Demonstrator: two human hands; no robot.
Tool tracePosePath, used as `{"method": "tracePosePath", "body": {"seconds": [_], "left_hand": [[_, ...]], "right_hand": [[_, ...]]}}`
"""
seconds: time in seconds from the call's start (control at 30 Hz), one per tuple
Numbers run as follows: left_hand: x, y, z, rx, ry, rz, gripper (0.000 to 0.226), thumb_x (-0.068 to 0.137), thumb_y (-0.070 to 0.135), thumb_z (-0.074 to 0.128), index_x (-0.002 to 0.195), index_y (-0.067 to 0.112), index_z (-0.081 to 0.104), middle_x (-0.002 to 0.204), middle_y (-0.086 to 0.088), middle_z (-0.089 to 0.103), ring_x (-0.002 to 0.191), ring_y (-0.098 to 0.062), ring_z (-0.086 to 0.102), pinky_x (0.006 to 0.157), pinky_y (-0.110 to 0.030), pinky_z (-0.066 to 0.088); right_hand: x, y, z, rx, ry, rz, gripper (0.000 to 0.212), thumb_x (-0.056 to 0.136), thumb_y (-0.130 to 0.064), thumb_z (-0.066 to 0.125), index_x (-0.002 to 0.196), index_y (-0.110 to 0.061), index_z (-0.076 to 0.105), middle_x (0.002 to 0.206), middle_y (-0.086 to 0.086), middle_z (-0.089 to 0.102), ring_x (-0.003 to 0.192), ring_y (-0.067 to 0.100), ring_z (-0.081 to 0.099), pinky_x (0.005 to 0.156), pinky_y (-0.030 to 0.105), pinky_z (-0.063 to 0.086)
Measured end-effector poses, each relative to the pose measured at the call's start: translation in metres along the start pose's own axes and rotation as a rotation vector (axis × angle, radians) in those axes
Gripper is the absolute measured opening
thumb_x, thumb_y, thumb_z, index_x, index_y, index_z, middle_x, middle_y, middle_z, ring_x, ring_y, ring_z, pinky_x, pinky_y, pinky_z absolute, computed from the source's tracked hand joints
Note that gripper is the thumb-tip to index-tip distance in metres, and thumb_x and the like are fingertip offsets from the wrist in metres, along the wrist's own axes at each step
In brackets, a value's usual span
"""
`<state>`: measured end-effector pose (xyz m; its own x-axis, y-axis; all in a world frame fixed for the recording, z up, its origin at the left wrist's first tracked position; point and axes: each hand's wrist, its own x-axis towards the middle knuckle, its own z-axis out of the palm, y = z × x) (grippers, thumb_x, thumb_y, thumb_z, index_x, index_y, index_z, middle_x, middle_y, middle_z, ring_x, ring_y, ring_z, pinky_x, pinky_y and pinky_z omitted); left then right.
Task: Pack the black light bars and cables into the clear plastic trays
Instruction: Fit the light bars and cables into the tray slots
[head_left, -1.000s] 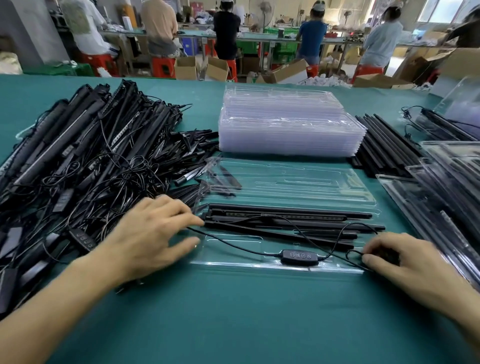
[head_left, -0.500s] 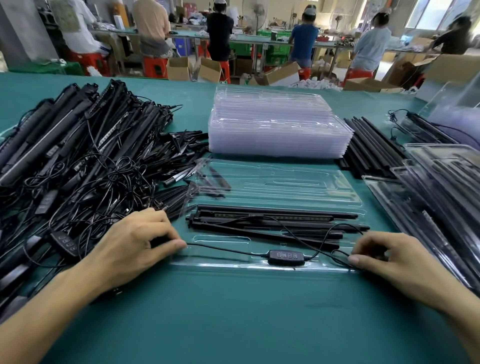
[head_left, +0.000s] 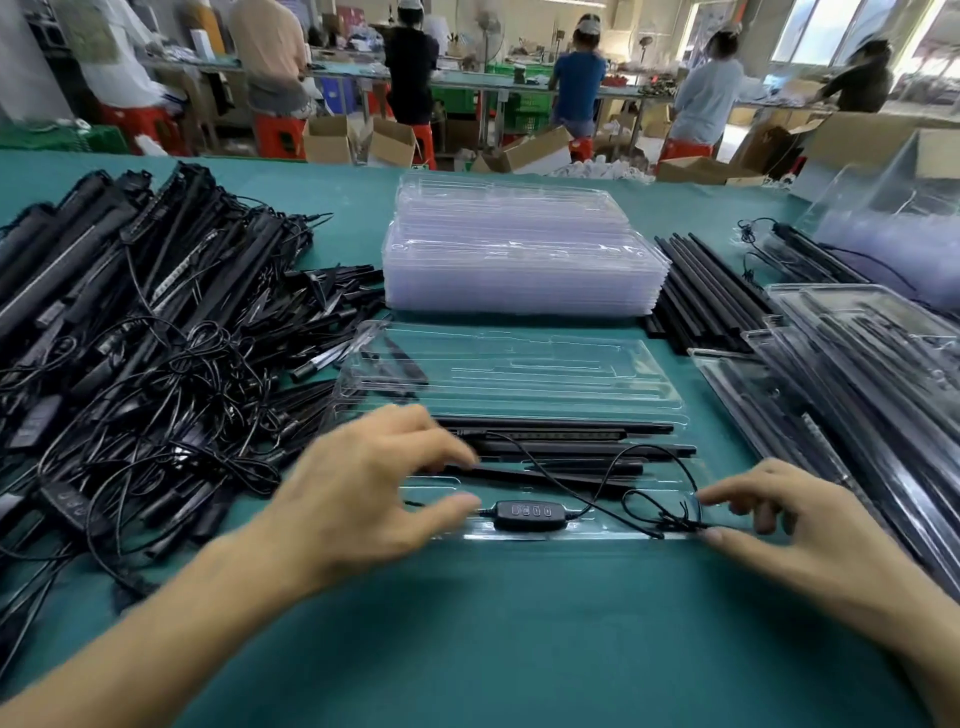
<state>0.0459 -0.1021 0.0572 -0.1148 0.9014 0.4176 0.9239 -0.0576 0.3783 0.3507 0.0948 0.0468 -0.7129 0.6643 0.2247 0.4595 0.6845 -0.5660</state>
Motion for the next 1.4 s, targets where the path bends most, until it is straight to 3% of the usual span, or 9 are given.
{"method": "tracePosePath", "body": {"seconds": [0.17, 0.33, 0.47, 0.57, 0.7, 0.8, 1.0, 1.23, 1.4], "left_hand": [[0.026, 0.055, 0.045, 0.009, -0.071, 0.198, 0.063, 0.081, 0.073, 0.051, 0.135, 0.040, 0.058, 0.090, 0.005, 0.052, 0.077, -0.011, 0.051, 0.071, -0.029, 0.050], [0.052, 0.068, 0.076, 0.120, 0.047, 0.119, 0.047, 0.095, 0.057, 0.041, 0.090, 0.028, 0.078, 0.074, 0.005, 0.061, 0.072, -0.019, 0.056, 0.060, -0.031, 0.048], [0.072, 0.059, 0.087, 0.145, -0.037, -0.068, 0.041, 0.099, 0.055, 0.046, 0.099, 0.028, 0.076, 0.093, 0.006, 0.062, 0.091, -0.017, 0.054, 0.070, -0.029, 0.038], [0.075, 0.059, 0.094, 0.196, -0.184, -0.067, 0.040, 0.101, 0.050, 0.044, 0.104, 0.022, 0.072, 0.103, 0.002, 0.060, 0.100, -0.021, 0.058, 0.072, -0.031, 0.039], [0.072, 0.066, 0.096, 0.278, -0.255, 0.019, 0.033, 0.106, 0.034, 0.041, 0.106, 0.010, 0.065, 0.103, -0.007, 0.054, 0.097, -0.026, 0.055, 0.064, -0.035, 0.040], [0.064, 0.070, 0.096, 0.383, -0.218, 0.097, 0.021, 0.105, 0.023, 0.043, 0.109, 0.014, 0.062, 0.107, -0.005, 0.056, 0.096, -0.023, 0.055, 0.068, -0.033, 0.046], [0.052, 0.087, 0.096, 0.444, -0.126, 0.063, 0.036, 0.091, 0.055, 0.059, 0.068, 0.029, 0.068, 0.067, 0.011, 0.059, 0.059, -0.006, 0.057, 0.047, -0.018, 0.037], [0.073, 0.090, 0.103, 0.304, -0.197, -0.117, 0.026, 0.104, 0.031, 0.047, 0.106, 0.015, 0.067, 0.105, -0.007, 0.057, 0.099, -0.032, 0.059, 0.066, -0.034, 0.035], [0.061, 0.093, 0.105, 0.480, -0.240, 0.018, 0.019, 0.074, 0.042, 0.080, 0.069, 0.027, 0.071, 0.068, 0.007, 0.061, 0.059, -0.010, 0.062, 0.041, -0.022, 0.038]], "right_hand": [[0.011, -0.002, 0.006, -0.042, -0.058, 0.029, 0.024, 0.075, -0.011, 0.082, 0.079, -0.034, 0.077, 0.072, -0.010, 0.065, 0.073, 0.007, 0.060, 0.065, 0.011, 0.040], [0.021, -0.001, 0.012, -0.059, -0.079, 0.098, 0.032, 0.078, -0.013, 0.080, 0.076, -0.044, 0.073, 0.077, 0.001, 0.059, 0.079, 0.008, 0.057, 0.070, 0.015, 0.040], [0.026, -0.002, 0.011, -0.068, -0.120, 0.139, 0.036, 0.077, -0.013, 0.081, 0.071, -0.047, 0.071, 0.068, -0.002, 0.063, 0.076, -0.001, 0.057, 0.065, 0.012, 0.040], [0.030, -0.006, 0.006, -0.075, -0.123, 0.185, 0.032, 0.074, -0.019, 0.084, 0.096, -0.039, 0.073, 0.063, -0.002, 0.066, 0.062, -0.001, 0.059, 0.060, 0.012, 0.042], [0.035, -0.011, 0.003, -0.091, -0.179, 0.219, 0.086, 0.073, -0.021, 0.085, 0.138, -0.046, 0.035, 0.069, -0.006, 0.068, 0.060, -0.001, 0.059, 0.064, 0.012, 0.043], [0.038, -0.013, 0.002, -0.176, -0.270, 0.204, 0.070, 0.080, -0.025, 0.079, 0.140, -0.036, 0.046, 0.066, -0.011, 0.065, 0.060, -0.004, 0.056, 0.063, 0.014, 0.042], [0.035, -0.014, 0.009, -0.205, -0.287, 0.211, 0.063, 0.083, -0.019, 0.072, 0.141, -0.028, 0.050, 0.080, -0.001, 0.066, 0.076, -0.004, 0.057, 0.070, 0.011, 0.042], [0.031, -0.019, 0.008, -0.006, -0.263, 0.210, 0.066, 0.069, -0.082, 0.050, 0.124, -0.046, 0.051, 0.102, -0.006, 0.058, 0.094, 0.001, 0.057, 0.083, 0.021, 0.042], [0.041, -0.015, 0.035, -0.026, -0.015, 0.195, 0.021, 0.084, -0.047, 0.064, 0.101, -0.035, 0.069, 0.086, 0.002, 0.056, 0.076, 0.007, 0.055, 0.069, 0.010, 0.035]]}}
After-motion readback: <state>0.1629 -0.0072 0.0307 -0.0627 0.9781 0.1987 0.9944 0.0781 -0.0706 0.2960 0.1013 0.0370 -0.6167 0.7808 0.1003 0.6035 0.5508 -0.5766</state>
